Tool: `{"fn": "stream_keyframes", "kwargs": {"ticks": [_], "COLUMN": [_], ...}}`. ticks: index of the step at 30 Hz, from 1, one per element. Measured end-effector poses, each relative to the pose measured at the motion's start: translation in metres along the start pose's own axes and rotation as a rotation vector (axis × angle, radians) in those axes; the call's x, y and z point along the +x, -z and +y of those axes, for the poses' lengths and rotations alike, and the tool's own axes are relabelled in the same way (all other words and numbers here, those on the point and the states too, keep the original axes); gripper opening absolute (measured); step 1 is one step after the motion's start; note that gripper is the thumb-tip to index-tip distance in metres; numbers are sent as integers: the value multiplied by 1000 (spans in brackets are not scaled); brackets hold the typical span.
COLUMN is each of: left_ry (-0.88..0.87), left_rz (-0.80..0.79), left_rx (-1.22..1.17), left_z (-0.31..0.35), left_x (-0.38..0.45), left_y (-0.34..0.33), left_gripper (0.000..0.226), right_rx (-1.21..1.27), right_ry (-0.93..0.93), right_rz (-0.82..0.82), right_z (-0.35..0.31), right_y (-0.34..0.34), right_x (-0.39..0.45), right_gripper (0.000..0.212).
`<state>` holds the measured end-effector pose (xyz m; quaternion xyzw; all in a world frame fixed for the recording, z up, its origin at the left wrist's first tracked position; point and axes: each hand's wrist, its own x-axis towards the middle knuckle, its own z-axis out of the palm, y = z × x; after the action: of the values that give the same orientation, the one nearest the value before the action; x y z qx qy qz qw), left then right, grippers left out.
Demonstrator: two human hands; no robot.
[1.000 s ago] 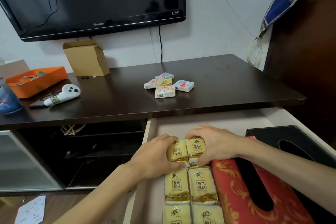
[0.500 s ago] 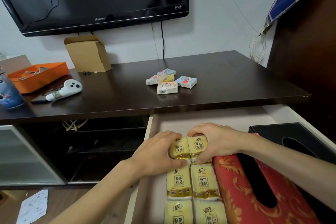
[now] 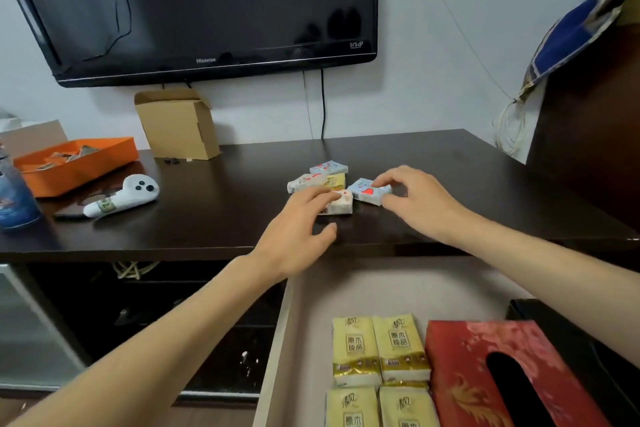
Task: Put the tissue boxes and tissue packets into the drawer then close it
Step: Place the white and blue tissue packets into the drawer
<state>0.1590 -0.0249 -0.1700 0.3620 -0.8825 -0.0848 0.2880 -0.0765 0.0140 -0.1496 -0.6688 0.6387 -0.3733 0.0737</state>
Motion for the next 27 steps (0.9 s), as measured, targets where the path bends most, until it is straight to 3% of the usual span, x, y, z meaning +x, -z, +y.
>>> {"fn": "stream_keyframes", "kwargs": {"ticks": [4, 8, 13, 17, 21, 27], "left_ry": [-56, -89, 128, 243, 305, 507], "left_rz": [-175, -17, 137, 226, 270, 186], "left_rx": [305, 449, 364, 73, 10, -220], "left_z": [-17, -39, -81, -106, -117, -119], "left_x": [22, 8, -8, -12, -11, -4], "left_y": [-8, 5, 27, 24, 17, 23], "left_gripper": [49, 44, 32, 21, 22, 25], "right_rx": [-146, -118, -120, -218, -339, -188], "right_ry": [8, 55, 66, 24, 66, 187], "right_rz": [-67, -90, -153, -165, -32, 43], "right_z": [10, 1, -30, -49, -53, -55], "right_y": [-17, -35, -62, -89, -107, -95], "right_x": [42, 70, 95, 102, 101, 63], "right_gripper": [37, 36, 40, 57, 44, 21]}}
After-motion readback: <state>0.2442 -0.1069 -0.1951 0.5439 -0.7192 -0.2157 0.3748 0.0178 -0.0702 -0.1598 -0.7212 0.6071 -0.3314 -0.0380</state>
